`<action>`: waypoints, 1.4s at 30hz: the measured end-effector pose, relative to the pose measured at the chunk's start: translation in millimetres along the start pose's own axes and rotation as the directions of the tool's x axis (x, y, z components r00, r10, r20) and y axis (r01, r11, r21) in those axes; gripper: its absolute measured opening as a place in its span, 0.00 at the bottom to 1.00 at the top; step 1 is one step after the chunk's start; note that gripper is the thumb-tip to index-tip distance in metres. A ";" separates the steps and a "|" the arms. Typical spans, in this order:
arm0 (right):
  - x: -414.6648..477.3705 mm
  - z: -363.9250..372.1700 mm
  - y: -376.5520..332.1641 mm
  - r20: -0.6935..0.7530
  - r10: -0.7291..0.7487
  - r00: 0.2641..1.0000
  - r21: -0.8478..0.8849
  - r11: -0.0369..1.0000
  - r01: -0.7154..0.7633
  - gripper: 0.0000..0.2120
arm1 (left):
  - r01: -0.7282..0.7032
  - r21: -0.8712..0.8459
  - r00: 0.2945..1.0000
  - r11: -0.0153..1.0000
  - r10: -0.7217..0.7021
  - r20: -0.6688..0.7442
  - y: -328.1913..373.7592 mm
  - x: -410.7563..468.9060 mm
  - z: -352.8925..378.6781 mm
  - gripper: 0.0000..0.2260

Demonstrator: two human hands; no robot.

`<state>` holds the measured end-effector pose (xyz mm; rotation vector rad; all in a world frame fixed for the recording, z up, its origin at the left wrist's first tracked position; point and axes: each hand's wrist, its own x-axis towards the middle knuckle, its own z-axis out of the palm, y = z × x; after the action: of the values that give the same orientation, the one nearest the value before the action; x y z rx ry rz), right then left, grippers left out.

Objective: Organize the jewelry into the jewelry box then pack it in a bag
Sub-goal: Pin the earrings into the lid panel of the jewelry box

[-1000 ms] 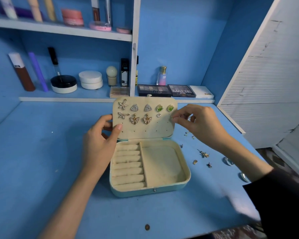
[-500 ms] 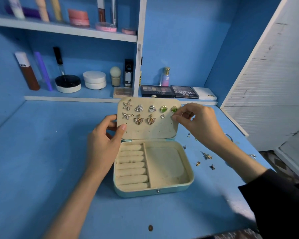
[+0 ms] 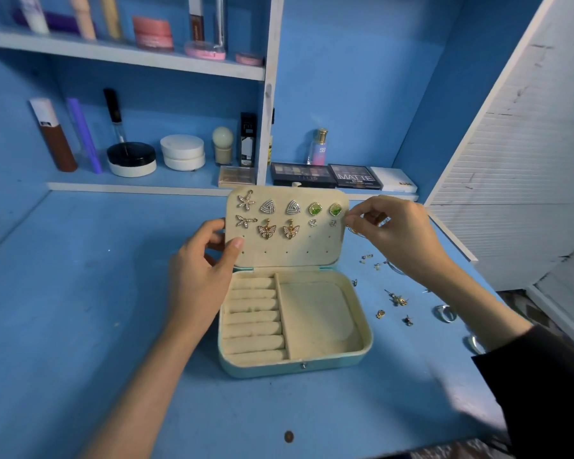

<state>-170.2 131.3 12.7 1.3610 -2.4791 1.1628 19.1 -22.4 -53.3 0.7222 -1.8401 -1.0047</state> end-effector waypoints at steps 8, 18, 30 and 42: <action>1.5 -16.5 30.1 0.104 0.027 0.994 -0.173 0.985 -0.009 0.03 | 0.005 0.002 1.000 1.000 -0.005 0.010 0.0 -0.3 0.0 0.07; 2.5 -17.6 62.1 0.174 0.157 0.972 -0.336 0.937 -0.091 0.05 | 0.005 -0.001 1.000 1.000 -0.005 0.011 -0.9 0.4 0.2 0.07; 21.5 -11.2 69.2 0.363 0.117 0.924 -0.388 0.921 0.036 0.10 | 0.000 0.005 1.000 1.000 0.000 0.018 0.8 -0.1 -0.6 0.06; 25.0 -7.4 69.5 0.375 0.138 0.917 -0.375 0.927 0.014 0.05 | 0.008 0.012 1.000 1.000 -0.008 0.010 -0.9 0.5 -0.2 0.06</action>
<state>-239.5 140.9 -12.0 1.5263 -2.8354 0.4034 19.2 -23.3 -53.8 0.7335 -1.8541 -1.0049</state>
